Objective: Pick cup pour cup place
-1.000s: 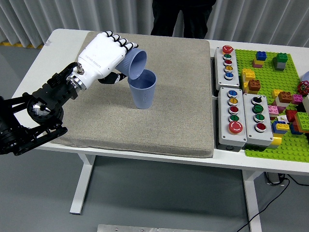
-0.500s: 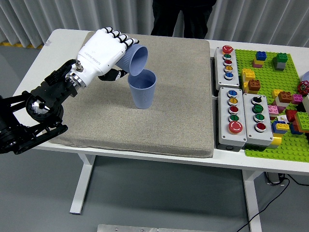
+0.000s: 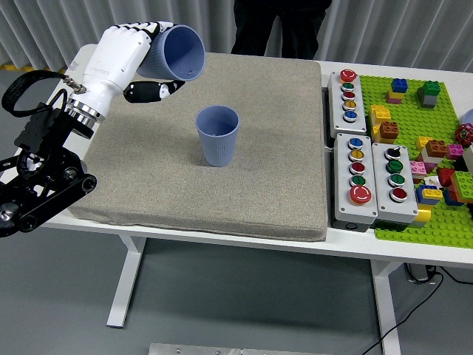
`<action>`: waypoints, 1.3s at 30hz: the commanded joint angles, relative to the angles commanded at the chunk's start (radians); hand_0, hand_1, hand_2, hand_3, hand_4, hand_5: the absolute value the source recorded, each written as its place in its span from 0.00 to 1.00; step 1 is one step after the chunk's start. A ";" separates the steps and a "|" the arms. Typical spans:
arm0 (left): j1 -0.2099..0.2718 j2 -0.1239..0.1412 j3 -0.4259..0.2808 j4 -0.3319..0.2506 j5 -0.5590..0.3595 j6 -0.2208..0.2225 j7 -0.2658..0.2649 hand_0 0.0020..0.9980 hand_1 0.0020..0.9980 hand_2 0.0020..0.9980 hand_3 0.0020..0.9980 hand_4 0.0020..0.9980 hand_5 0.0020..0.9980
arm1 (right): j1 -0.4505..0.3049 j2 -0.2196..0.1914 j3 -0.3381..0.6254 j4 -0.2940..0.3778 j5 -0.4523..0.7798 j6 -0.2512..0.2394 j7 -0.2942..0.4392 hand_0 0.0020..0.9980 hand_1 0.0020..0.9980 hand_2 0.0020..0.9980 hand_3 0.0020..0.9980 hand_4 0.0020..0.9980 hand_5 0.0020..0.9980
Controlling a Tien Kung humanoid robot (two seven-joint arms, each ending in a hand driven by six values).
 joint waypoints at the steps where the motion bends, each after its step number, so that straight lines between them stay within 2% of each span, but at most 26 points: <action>1: 0.017 -0.003 -0.024 -0.006 -0.046 -0.006 -0.029 0.57 0.52 0.54 0.56 0.49 0.00 | -0.002 0.000 0.001 0.000 -0.003 0.001 0.000 0.70 0.69 0.62 0.60 0.06 0.23; 2: 0.022 -0.004 -0.032 -0.007 -0.085 -0.008 -0.040 0.57 0.52 0.54 0.56 0.49 0.00 | -0.003 0.000 0.001 0.000 -0.004 0.001 0.000 0.70 0.69 0.62 0.60 0.06 0.23; 4: 0.058 -0.017 -0.076 -0.018 -0.169 -0.016 -0.096 0.57 0.52 0.53 0.56 0.49 0.00 | -0.006 0.001 0.002 0.000 -0.007 0.001 0.000 0.70 0.69 0.62 0.60 0.06 0.22; 6: 0.065 -0.019 -0.085 -0.020 -0.254 -0.017 -0.111 0.57 0.52 0.53 0.56 0.49 0.00 | -0.006 0.001 0.002 0.000 -0.008 0.001 0.000 0.70 0.69 0.62 0.60 0.06 0.22; 8: 0.108 -0.053 -0.141 -0.011 -0.338 -0.020 -0.143 0.57 0.52 0.53 0.56 0.49 0.00 | -0.008 0.003 0.007 0.000 -0.013 0.002 -0.001 0.70 0.69 0.62 0.60 0.06 0.22; 9: 0.111 -0.055 -0.146 -0.010 -0.374 -0.020 -0.145 0.56 0.51 0.52 0.55 0.50 0.00 | -0.008 0.003 0.007 0.000 -0.013 0.002 -0.001 0.70 0.69 0.62 0.60 0.05 0.22; 11: 0.139 -0.084 -0.173 0.006 -0.465 -0.012 -0.158 0.56 0.51 0.52 0.55 0.50 0.00 | -0.005 0.004 0.009 0.000 -0.016 0.002 -0.001 0.70 0.69 0.62 0.60 0.05 0.22; 14: 0.160 -0.112 -0.184 0.029 -0.588 -0.004 -0.162 0.56 0.51 0.52 0.55 0.50 0.00 | -0.002 0.004 0.008 0.000 -0.017 0.002 0.000 0.70 0.69 0.62 0.60 0.05 0.22; 16: 0.165 -0.120 -0.186 0.036 -0.673 -0.003 -0.164 0.56 0.51 0.52 0.56 0.52 0.02 | -0.002 0.004 0.007 0.000 -0.016 0.002 0.000 0.70 0.69 0.62 0.60 0.05 0.22; 18: 0.194 -0.150 -0.194 0.059 -0.756 0.004 -0.187 0.56 0.51 0.52 0.56 0.52 0.02 | 0.001 0.004 0.005 0.000 -0.013 0.001 0.001 0.70 0.69 0.62 0.60 0.05 0.22; 20: 0.211 -0.168 -0.197 0.069 -0.830 0.011 -0.195 0.56 0.51 0.52 0.56 0.52 0.02 | 0.001 0.004 0.004 0.000 -0.011 0.001 0.001 0.70 0.69 0.62 0.60 0.05 0.22; 23: 0.237 -0.196 -0.197 0.086 -0.824 0.028 -0.221 0.56 0.52 0.53 0.56 0.54 0.03 | 0.001 0.004 0.003 0.000 -0.010 0.001 0.001 0.70 0.69 0.62 0.60 0.05 0.22; 26: 0.268 -0.233 -0.209 0.103 -0.747 0.061 -0.243 0.56 0.52 0.53 0.56 0.54 0.03 | 0.000 0.005 0.002 0.000 -0.010 0.002 0.002 0.70 0.69 0.62 0.60 0.05 0.22; 27: 0.272 -0.239 -0.211 0.105 -0.728 0.066 -0.247 0.56 0.53 0.53 0.57 0.61 0.16 | 0.000 0.006 0.001 0.000 -0.010 0.002 0.002 0.70 0.69 0.62 0.60 0.05 0.22; 30: 0.297 -0.272 -0.216 0.125 -0.651 0.092 -0.252 0.56 0.53 0.53 0.57 0.61 0.16 | 0.000 0.007 0.000 0.000 -0.009 0.002 0.001 0.70 0.69 0.62 0.60 0.05 0.22; 34: 0.315 -0.300 -0.218 0.155 -0.616 0.099 -0.264 0.56 0.54 0.54 0.58 0.61 0.17 | 0.002 0.008 -0.002 0.000 -0.011 0.003 0.000 0.70 0.69 0.62 0.60 0.04 0.21; 39: 0.335 -0.315 -0.220 0.175 -0.590 0.099 -0.283 0.57 0.54 0.54 0.58 0.61 0.17 | 0.004 0.008 -0.002 0.000 -0.012 0.005 0.000 0.70 0.69 0.62 0.60 0.04 0.21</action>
